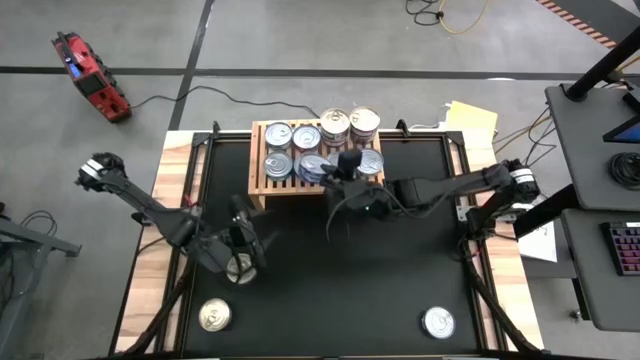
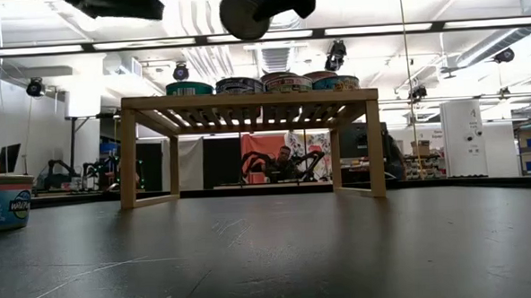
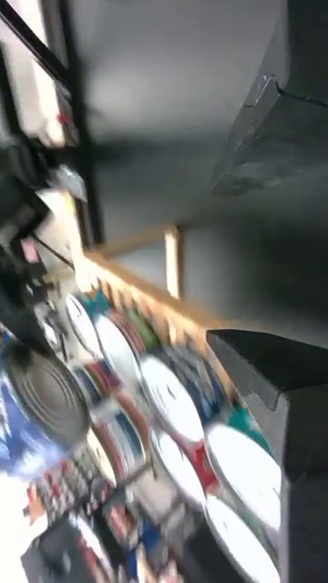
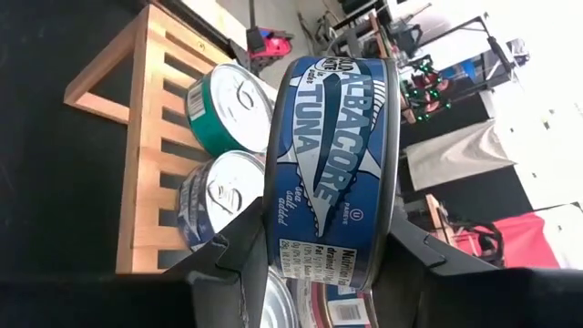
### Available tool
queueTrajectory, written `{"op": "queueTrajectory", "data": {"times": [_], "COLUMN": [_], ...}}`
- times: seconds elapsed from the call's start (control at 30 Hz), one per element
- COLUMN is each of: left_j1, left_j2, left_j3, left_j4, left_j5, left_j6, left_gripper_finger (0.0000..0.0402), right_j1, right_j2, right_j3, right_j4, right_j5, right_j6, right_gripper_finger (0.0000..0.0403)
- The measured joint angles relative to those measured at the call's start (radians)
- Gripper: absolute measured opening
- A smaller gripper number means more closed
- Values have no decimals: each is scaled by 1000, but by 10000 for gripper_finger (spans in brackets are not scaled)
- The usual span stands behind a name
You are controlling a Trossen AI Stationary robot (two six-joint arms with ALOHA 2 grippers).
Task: Stack canned seafood by type on shelf
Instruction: Stack the blue tuna can on top of the blue tuna can
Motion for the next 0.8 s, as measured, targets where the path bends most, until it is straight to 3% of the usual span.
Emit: {"op": "queueTrajectory", "data": {"times": [0.13, 0.4, 0.8], "left_j1": [1, 1, -2], "left_j2": [-47, -134, -146], "left_j3": [-12, -82, -272], "left_j4": [-129, -131, 258], "left_j5": [-98, -73, -77], "left_j6": [-35, -69, 46], "left_gripper_finger": [235, 235, 233], "right_j1": [-39, -96, -98], "right_j2": [4, 23, 77], "right_j3": [2, 3, 69], "right_j4": [-1, 8, 21], "right_j5": [-49, -83, -89], "right_j6": [-28, -88, -74], "right_gripper_finger": [132, 132, 132]}}
